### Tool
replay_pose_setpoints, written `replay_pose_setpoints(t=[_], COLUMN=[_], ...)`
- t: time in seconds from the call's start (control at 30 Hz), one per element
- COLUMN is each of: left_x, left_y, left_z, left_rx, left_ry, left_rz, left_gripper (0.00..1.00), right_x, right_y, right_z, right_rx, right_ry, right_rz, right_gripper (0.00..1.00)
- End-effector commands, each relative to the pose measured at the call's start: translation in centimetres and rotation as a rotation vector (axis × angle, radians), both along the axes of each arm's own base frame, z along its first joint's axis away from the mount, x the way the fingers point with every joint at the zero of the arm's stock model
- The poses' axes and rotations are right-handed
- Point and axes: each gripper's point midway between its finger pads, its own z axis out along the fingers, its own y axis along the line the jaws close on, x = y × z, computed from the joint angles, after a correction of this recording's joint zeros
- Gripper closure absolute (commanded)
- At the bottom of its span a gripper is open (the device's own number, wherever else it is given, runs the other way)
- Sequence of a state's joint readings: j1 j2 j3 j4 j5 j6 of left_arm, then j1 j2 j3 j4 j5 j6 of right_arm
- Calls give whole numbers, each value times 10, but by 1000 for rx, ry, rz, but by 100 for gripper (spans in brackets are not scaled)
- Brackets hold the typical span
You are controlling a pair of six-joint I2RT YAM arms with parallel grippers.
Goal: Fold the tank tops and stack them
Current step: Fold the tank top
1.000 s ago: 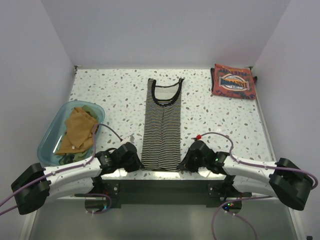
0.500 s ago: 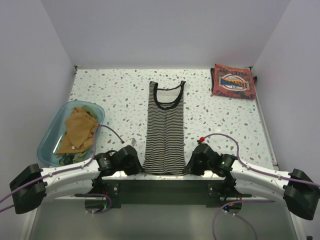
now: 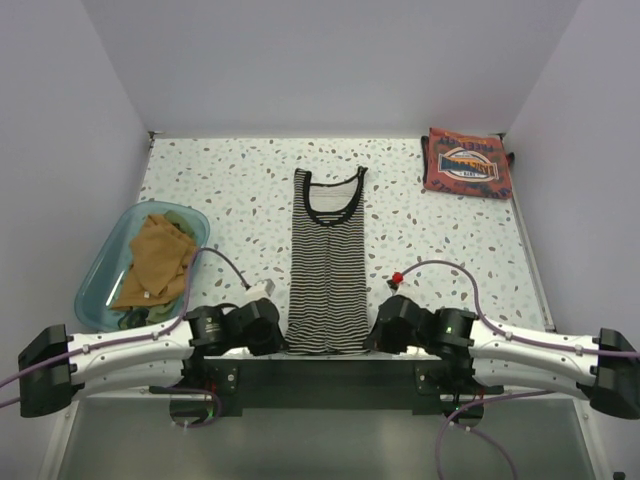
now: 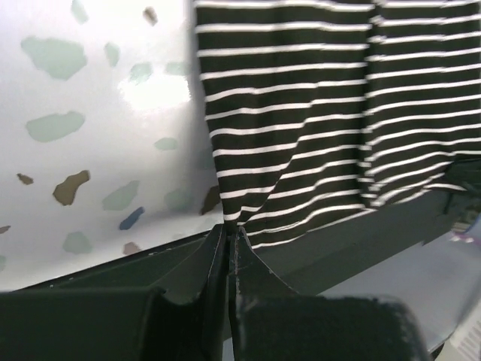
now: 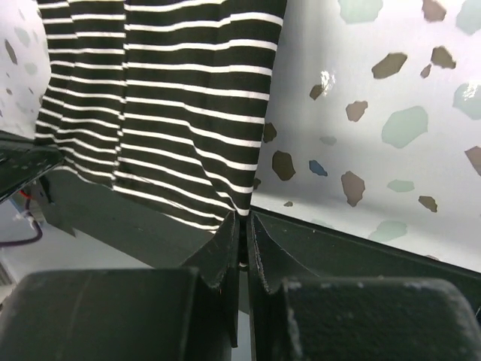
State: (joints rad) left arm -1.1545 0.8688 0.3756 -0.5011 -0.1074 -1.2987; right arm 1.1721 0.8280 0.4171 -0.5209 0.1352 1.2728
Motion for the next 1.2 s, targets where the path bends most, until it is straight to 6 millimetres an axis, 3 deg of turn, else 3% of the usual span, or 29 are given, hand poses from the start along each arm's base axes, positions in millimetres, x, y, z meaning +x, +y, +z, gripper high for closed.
replay_pose_setpoints(t=[0.0, 0.27, 0.37, 0.4, 0.5, 0.53, 0.57, 0.6, 0.67, 0.73, 0.77, 0.8, 0.83, 0.87, 0.9, 0.93, 0.97, 1.0, 1.03, 1.07, 1.1, 1.13, 1.17], left_x=[22, 85, 119, 141, 166, 182, 191, 199, 225, 253, 262, 273, 292, 301, 311, 329, 338, 347, 364, 369, 378, 392, 397], left_y=[-7, -17, -17, -17, -19, -20, -19, -19, -19, -21, -21, -21, -20, -20, -22, -22, -22, -22, -21, -24, -19, -24, -24], left_z=[33, 71, 85, 88, 96, 108, 111, 104, 117, 121, 122, 108, 120, 118, 103, 114, 110, 91, 98, 94, 78, 86, 83], left_rx=[-8, -64, -53, -45, -58, -81, -80, -58, -85, -94, -94, -67, -85, -86, -76, -97, -92, -70, -88, -105, -91, -121, -127], left_ry=[-93, -207, -268, -290, -320, -353, -364, -356, -391, -422, -426, -402, -433, -434, -407, -437, -432, -394, -421, -412, -386, -424, -421], left_rz=[54, 115, 161, 165, 189, 214, 225, 226, 257, 275, 278, 278, 300, 301, 295, 308, 309, 313, 325, 312, 326, 325, 321], left_gripper=[100, 100, 100, 100, 100, 100, 100, 100, 100, 100, 100, 100, 100, 100, 100, 100, 100, 100, 100, 100, 100, 100, 100], right_x=[17, 58, 94, 116, 143, 153, 167, 176, 201, 225, 238, 248, 258, 273, 281, 292, 303, 310, 319, 330, 338, 344, 355], right_y=[-4, 14, 9, 18, 21, 22, 28, 30, 30, 27, 30, 30, 27, 30, 30, 26, 30, 29, 26, 30, 26, 25, 27], right_z=[15, 40, 47, 62, 67, 69, 82, 75, 89, 83, 90, 91, 77, 86, 85, 70, 76, 72, 58, 61, 59, 44, 49], right_rx=[-37, 10, 33, 58, 43, 56, 80, 64, 79, 78, 85, 89, 81, 97, 103, 90, 113, 115, 108, 131, 134, 124, 138], right_ry=[-63, -75, -90, -106, -139, -133, -173, -154, -183, -173, -192, -191, -152, -176, -174, -147, -157, -148, -121, -134, -134, -107, -129], right_rz=[-76, -108, -166, -126, -135, -140, -129, -127, -139, -159, -152, -154, -155, -157, -161, -175, -167, -170, -180, -176, -186, -192, -192], right_gripper=[100, 100, 100, 100, 100, 100, 100, 100, 100, 100, 100, 100, 100, 100, 100, 100, 100, 100, 100, 100, 100, 100, 100])
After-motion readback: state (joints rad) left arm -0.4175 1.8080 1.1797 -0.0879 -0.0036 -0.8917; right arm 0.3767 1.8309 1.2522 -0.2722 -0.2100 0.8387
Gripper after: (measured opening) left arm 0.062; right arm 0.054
